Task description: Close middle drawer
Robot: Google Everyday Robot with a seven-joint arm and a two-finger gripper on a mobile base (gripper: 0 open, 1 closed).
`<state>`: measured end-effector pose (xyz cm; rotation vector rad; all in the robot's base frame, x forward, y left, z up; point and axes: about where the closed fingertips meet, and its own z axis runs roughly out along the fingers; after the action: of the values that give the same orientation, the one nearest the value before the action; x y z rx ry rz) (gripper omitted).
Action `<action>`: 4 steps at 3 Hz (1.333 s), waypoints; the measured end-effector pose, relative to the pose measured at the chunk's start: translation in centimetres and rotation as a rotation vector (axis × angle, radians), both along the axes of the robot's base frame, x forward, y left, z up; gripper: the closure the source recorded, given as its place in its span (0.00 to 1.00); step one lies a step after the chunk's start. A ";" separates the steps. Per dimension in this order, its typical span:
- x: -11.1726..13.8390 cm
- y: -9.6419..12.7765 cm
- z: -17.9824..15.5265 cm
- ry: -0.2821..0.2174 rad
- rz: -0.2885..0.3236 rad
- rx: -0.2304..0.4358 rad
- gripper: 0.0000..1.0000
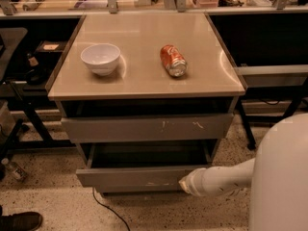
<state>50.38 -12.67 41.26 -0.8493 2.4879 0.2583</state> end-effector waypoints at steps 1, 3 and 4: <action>0.0 -0.1 0.0 0.000 -0.002 -0.001 1.00; 2.6 1.4 0.1 -0.030 -0.012 0.023 1.00; 4.4 2.5 0.1 -0.056 -0.008 0.038 1.00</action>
Offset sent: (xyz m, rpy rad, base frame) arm 0.0656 0.0333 0.0039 0.0567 -0.0750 -0.0328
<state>54.76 -10.17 41.32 -0.8198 2.4268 0.2738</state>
